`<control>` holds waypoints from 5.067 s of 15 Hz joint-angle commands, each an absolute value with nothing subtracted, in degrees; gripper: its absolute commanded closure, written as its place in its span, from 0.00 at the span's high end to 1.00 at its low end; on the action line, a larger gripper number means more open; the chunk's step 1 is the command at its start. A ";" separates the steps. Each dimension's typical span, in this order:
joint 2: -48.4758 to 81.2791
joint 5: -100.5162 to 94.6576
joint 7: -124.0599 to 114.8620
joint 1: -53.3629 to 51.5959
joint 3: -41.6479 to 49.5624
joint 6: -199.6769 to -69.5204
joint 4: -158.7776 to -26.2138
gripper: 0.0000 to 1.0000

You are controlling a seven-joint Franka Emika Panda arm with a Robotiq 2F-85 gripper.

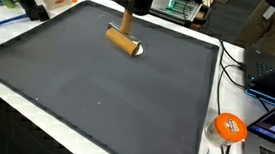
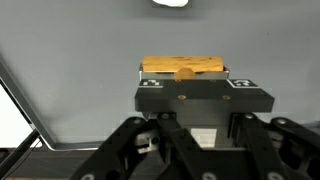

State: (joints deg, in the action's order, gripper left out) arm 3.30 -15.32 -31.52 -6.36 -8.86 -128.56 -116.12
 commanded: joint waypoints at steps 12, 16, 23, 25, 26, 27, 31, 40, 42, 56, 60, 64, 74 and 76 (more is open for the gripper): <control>8.63 -12.12 -26.43 -8.03 -7.75 -113.61 -105.52 0.22; 10.11 -10.22 -23.42 -8.05 -7.69 -110.36 -102.74 0.22; 12.38 -6.39 -17.51 -7.86 -7.60 -105.58 -99.97 0.22; 12.26 -5.85 -17.04 -7.70 -7.35 -106.60 -100.32 0.22; 12.15 -7.16 -18.61 -8.22 -7.20 -107.85 -101.33 0.47; 12.28 -7.04 -18.42 -8.20 -7.12 -107.84 -101.17 0.47; 12.37 -6.97 -18.03 -8.17 -7.04 -107.84 -100.97 0.22; 20.73 -6.54 -17.85 -8.28 -5.59 -98.97 -88.96 0.22; 22.75 -6.23 -17.79 -8.41 -5.39 -97.71 -85.83 0.22; 38.50 -4.87 -17.22 -9.63 -3.77 -84.56 -63.49 0.22; 42.17 -4.16 -17.30 -9.65 -3.37 -81.72 -58.10 0.22; 46.51 -3.62 -16.49 -9.50 -2.95 -76.10 -51.86 0.22; 54.63 -3.43 -14.63 -8.49 -3.92 -67.99 -40.43 0.22; 55.87 -3.42 -14.66 -8.39 -3.93 -67.68 -38.66 0.22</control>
